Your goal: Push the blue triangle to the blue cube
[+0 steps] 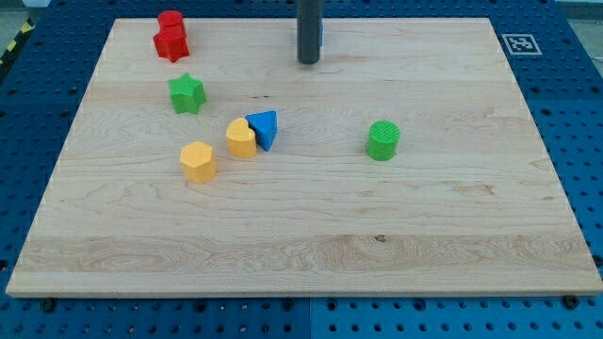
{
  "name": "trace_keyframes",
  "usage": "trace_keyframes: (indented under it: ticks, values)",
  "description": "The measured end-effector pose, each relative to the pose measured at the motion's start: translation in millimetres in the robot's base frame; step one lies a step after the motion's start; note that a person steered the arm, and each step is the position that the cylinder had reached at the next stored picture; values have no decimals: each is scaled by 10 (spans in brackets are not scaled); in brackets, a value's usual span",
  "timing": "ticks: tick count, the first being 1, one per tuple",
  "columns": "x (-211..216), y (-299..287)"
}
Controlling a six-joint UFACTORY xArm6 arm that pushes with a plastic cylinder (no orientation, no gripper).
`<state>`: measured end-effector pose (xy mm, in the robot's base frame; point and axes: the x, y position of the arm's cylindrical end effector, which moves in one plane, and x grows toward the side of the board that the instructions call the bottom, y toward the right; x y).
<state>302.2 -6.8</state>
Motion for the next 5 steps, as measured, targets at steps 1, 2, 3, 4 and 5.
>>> trace_keyframes:
  ticks: [1,2,3,4,5]
  values:
    - [402,-568]
    - [727,-1037]
    - [937,-1062]
    - [1122,-1059]
    - [1150,-1052]
